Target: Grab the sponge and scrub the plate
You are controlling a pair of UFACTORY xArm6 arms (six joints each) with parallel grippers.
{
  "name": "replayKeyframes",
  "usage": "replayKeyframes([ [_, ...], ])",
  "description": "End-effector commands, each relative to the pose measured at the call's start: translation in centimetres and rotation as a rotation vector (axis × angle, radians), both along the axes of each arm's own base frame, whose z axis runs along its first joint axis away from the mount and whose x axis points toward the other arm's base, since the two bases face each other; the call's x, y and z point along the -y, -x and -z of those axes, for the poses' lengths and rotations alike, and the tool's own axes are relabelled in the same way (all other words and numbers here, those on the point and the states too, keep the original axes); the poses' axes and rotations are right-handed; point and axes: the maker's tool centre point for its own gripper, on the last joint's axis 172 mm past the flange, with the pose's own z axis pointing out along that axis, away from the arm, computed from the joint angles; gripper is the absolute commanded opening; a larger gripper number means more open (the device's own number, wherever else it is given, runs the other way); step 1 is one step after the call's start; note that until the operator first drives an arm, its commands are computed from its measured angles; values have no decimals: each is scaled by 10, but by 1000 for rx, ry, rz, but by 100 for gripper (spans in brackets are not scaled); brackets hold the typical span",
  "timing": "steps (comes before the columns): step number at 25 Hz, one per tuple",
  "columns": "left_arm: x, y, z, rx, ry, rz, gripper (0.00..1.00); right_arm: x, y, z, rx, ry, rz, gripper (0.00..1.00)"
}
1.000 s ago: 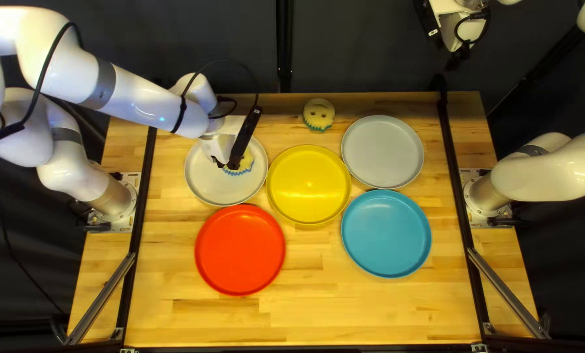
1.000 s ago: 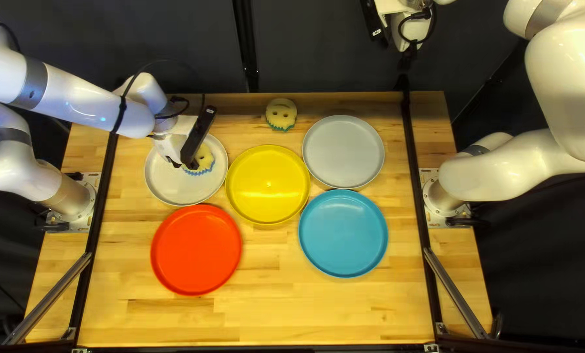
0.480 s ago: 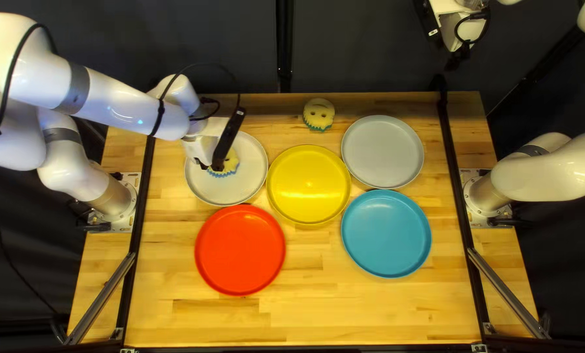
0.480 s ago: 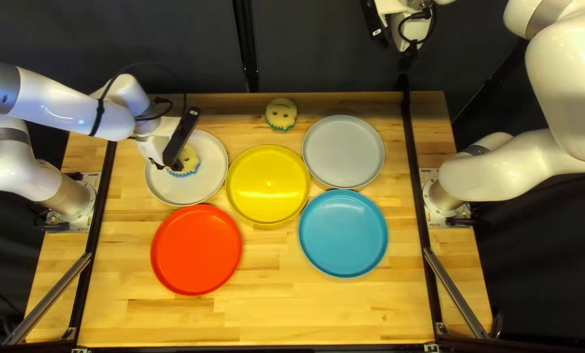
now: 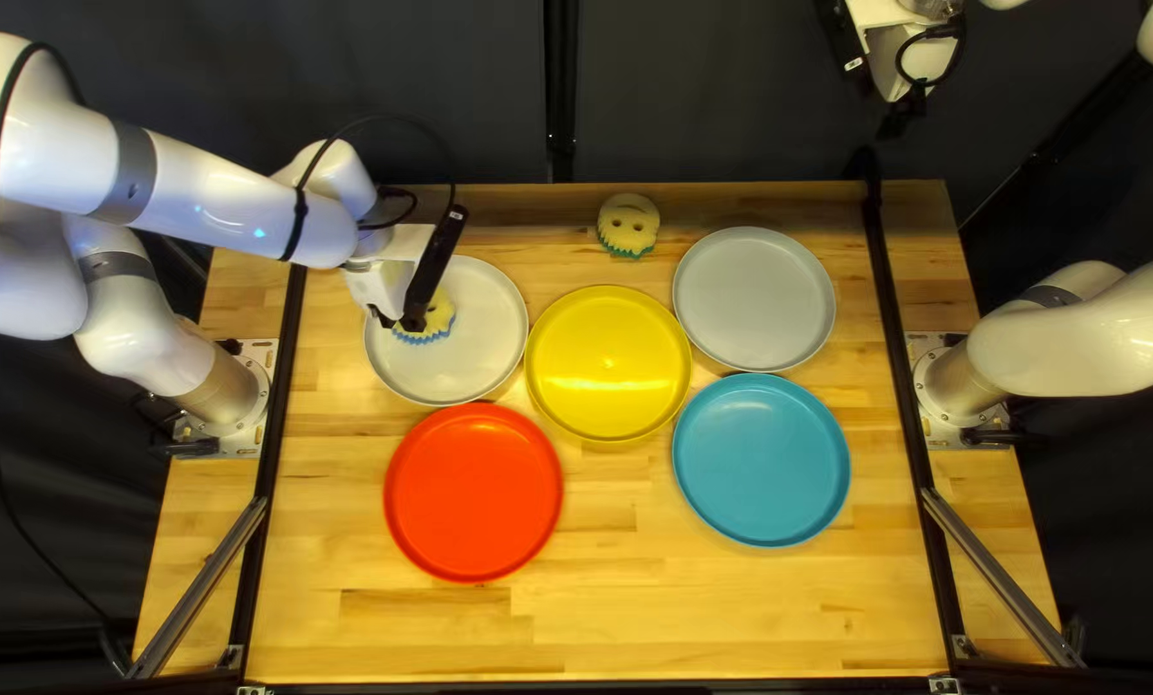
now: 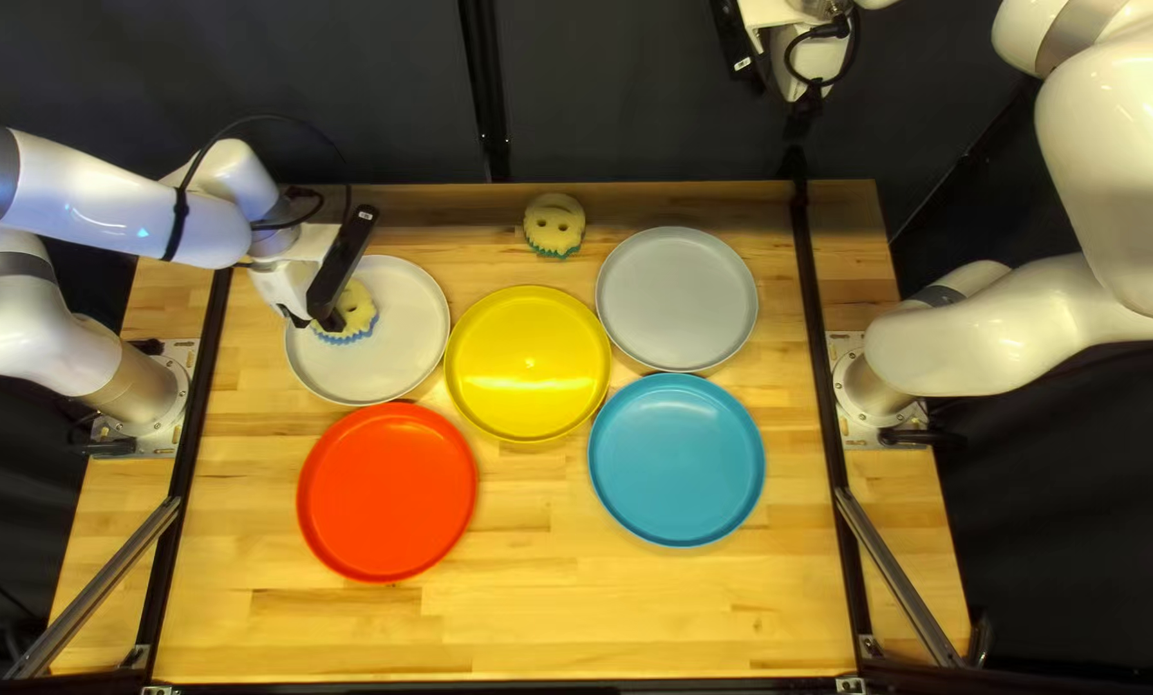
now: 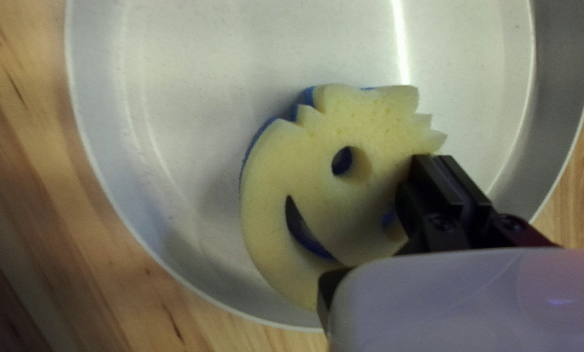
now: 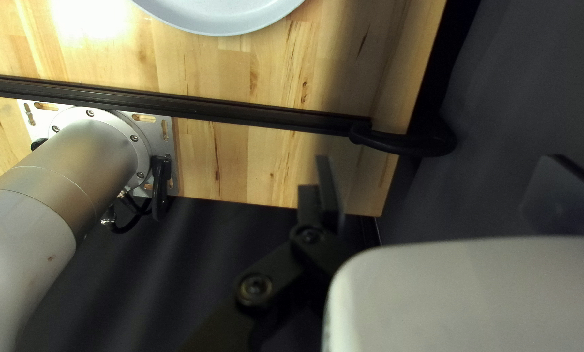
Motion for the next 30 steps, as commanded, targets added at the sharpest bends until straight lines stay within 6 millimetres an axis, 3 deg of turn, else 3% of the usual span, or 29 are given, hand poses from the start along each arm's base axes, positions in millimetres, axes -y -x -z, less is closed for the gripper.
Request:
replayKeyframes([
  [1,-2,-19,3,6,-1,17,0,0,0,0,0,0,0,100],
  [4,3,-19,4,8,-1,24,0,0,0,0,0,0,0,100],
  [12,42,26,-1,2,6,24,0,0,0,0,0,0,0,100],
  [18,54,37,6,-10,6,27,0,0,0,0,0,0,0,100],
  [24,40,30,9,-13,10,23,0,0,0,0,0,0,0,100],
  [30,10,-5,3,-4,5,26,0,0,0,0,0,0,0,100],
])
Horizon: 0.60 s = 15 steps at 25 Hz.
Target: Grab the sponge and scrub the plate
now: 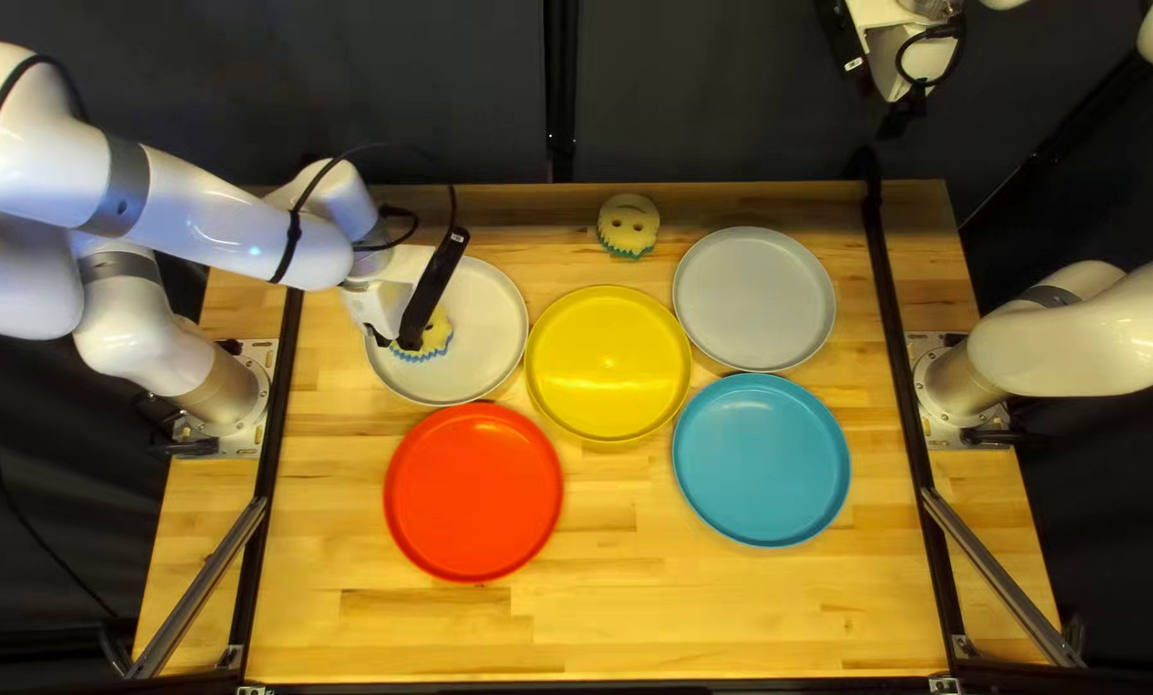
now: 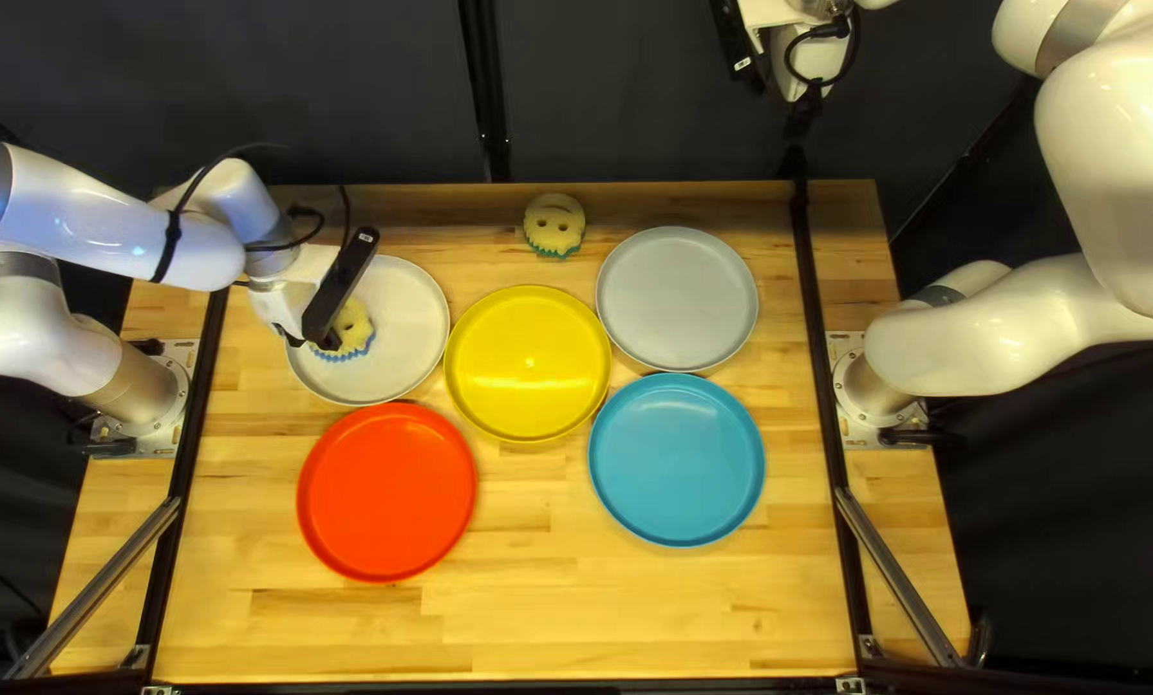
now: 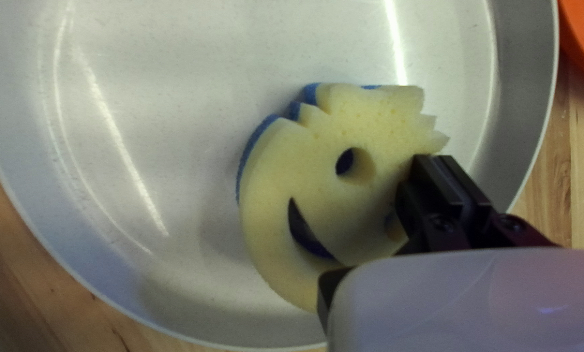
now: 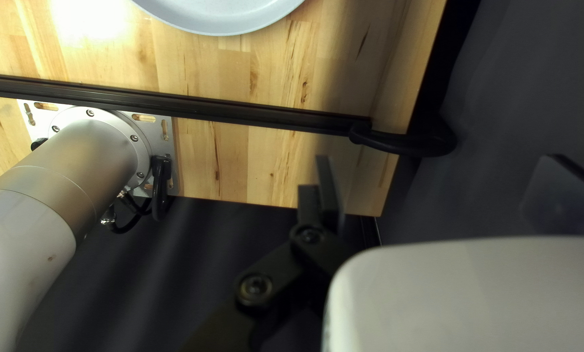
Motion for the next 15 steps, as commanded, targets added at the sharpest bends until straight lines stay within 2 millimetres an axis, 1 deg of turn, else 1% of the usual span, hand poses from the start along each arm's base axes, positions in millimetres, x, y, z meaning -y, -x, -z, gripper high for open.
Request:
replayKeyframes([
  [1,-19,-23,-4,5,-5,7,0,0,0,0,0,0,0,100],
  [5,-23,-39,-5,11,-9,16,0,0,0,0,0,0,0,100],
  [9,-21,-40,-5,13,-11,22,0,0,0,0,0,0,0,100],
  [14,0,-19,-11,15,-13,22,0,0,0,0,0,0,0,100],
  [15,8,-11,-12,14,-15,22,0,0,0,0,0,0,0,100],
])
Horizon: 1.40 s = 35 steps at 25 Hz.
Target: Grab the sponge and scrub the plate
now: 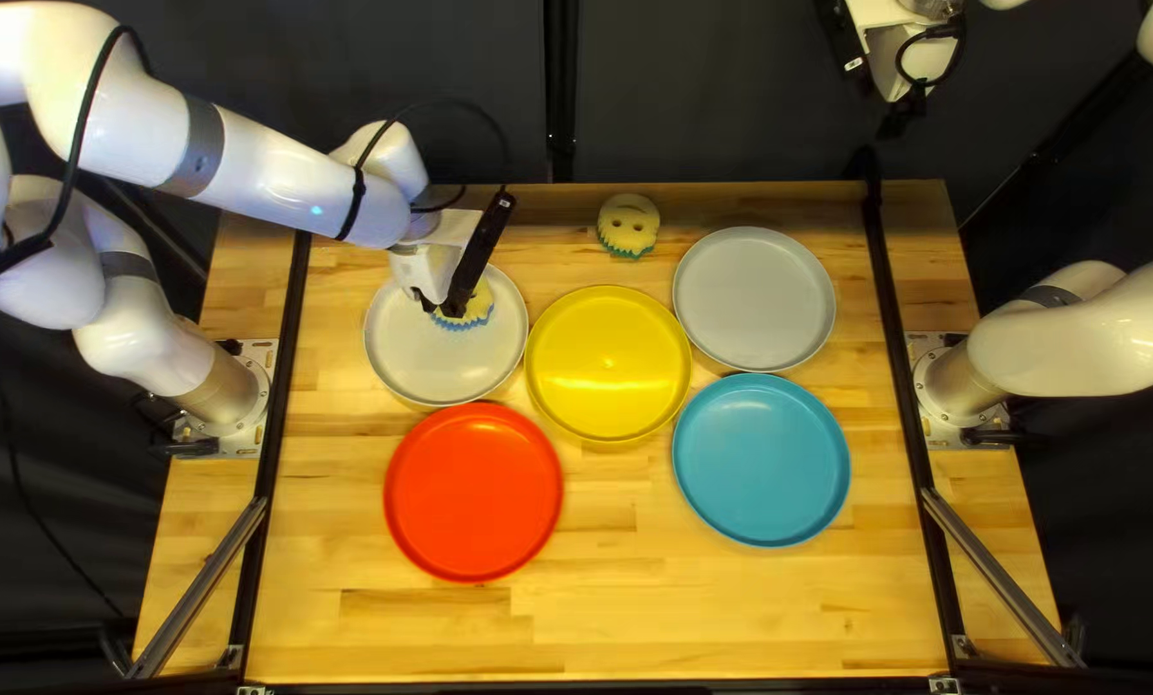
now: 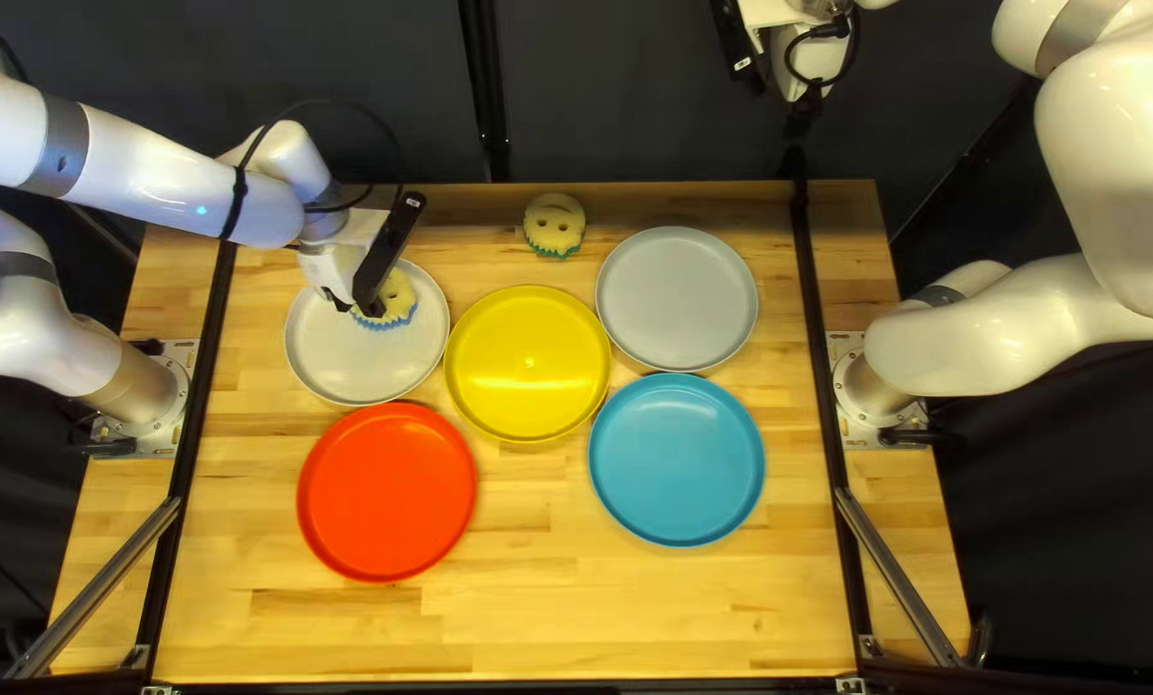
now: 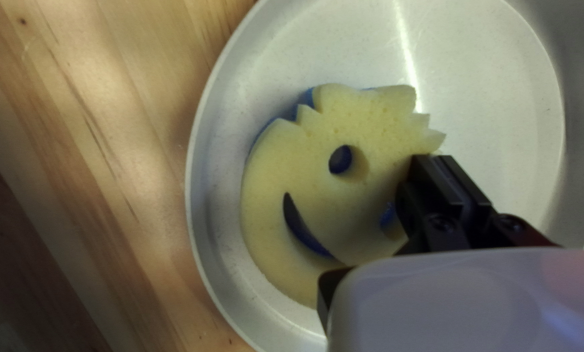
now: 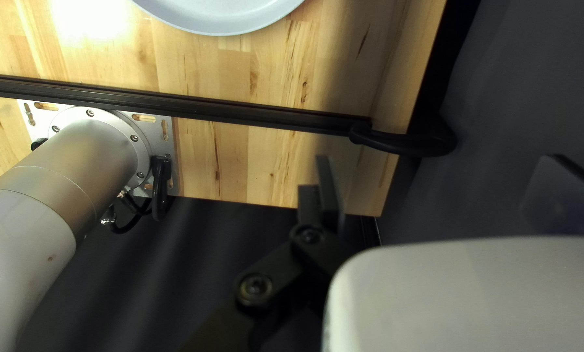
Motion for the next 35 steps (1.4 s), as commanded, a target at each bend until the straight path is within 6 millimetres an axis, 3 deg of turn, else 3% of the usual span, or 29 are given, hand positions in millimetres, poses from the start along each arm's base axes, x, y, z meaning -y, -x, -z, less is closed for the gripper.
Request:
replayKeyframes([
  [1,26,25,-3,-4,-4,0,0,0,0,0,0,0,0,100],
  [7,50,57,6,-22,-6,-2,0,0,0,0,0,0,0,100],
  [11,43,58,5,-30,-5,-4,0,0,0,0,0,0,0,100],
  [17,8,41,10,-28,4,-12,0,0,0,0,0,0,0,100],
  [23,-13,14,12,-16,4,-7,0,0,0,0,0,0,0,100],
  [29,-5,2,1,-1,-11,2,0,0,0,0,0,0,0,100],
  [35,9,-12,-29,6,-54,16,0,0,0,0,0,0,0,100],
])
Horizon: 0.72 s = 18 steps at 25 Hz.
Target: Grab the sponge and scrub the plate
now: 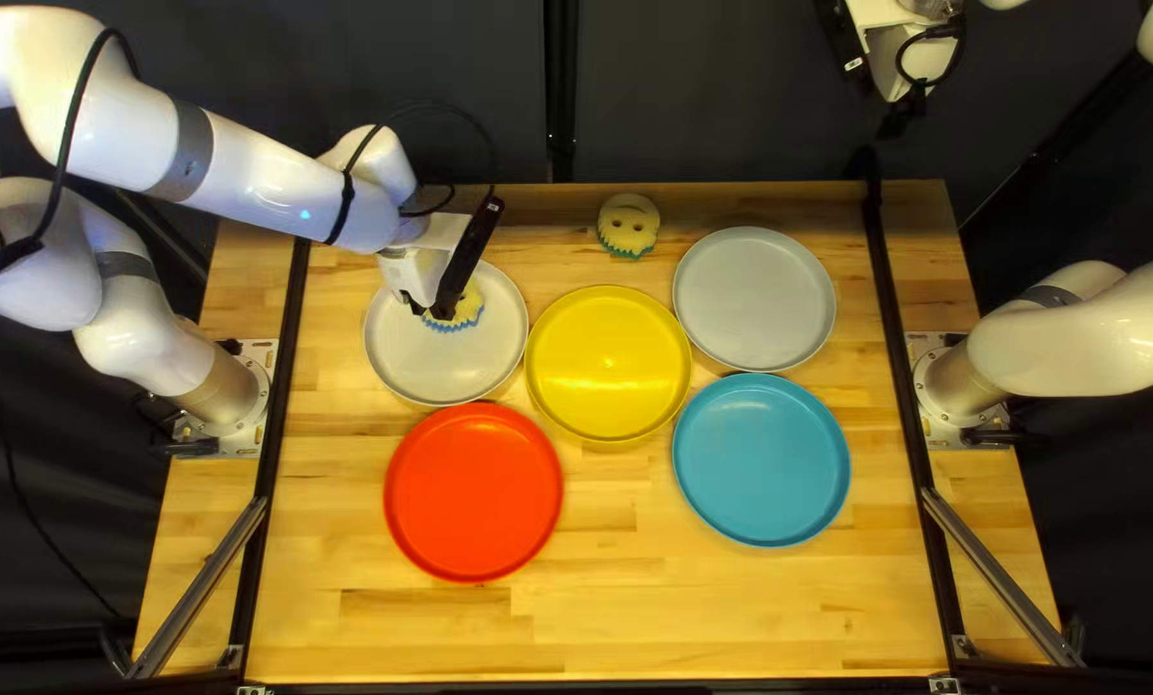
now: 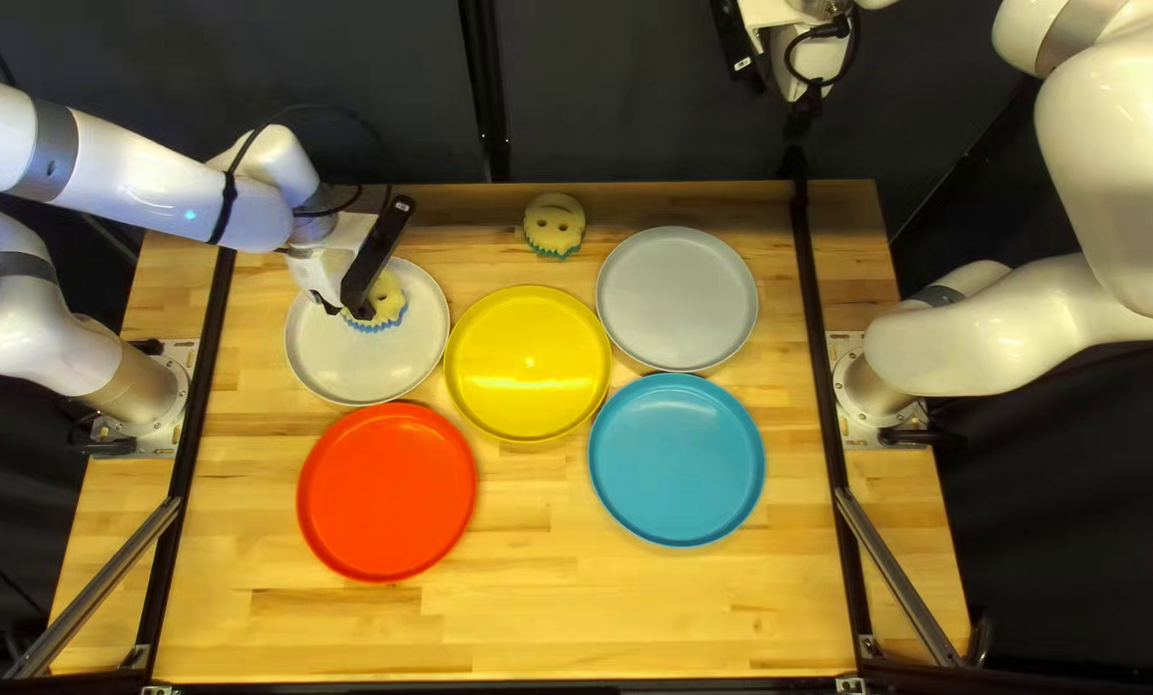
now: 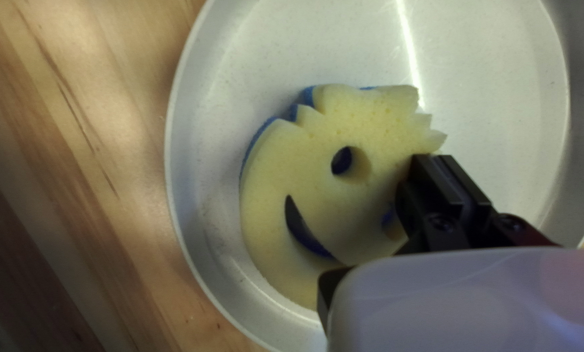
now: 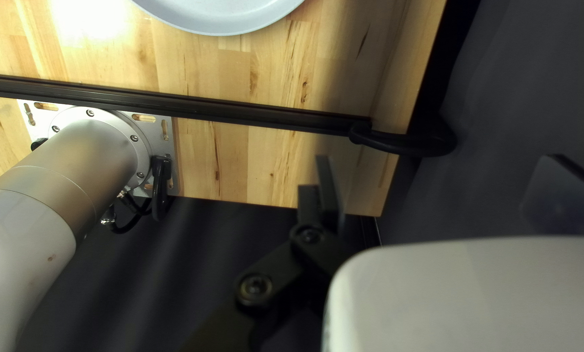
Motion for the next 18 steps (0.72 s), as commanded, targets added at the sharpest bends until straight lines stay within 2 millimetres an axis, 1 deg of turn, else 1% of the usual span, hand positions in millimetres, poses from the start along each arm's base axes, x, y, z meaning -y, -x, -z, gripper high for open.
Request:
replayKeyframes([
  [1,10,-15,-22,3,-36,20,0,0,0,0,0,0,0,100],
  [4,20,-29,-39,13,-62,32,0,0,0,0,0,0,0,100],
  [6,31,-44,-52,30,-85,43,0,0,0,0,0,0,0,100],
  [8,44,-61,-60,51,-108,60,0,0,0,0,0,0,0,100],
  [12,64,-92,-63,101,-143,101,0,0,0,0,0,0,0,100],
  [13,71,-105,-62,125,-152,118,0,0,0,0,0,0,0,100],
  [15,80,-120,-59,160,-160,143,0,0,0,0,0,0,0,100],
  [18,92,-136,-49,208,-162,181,0,0,0,0,0,0,0,100],
])
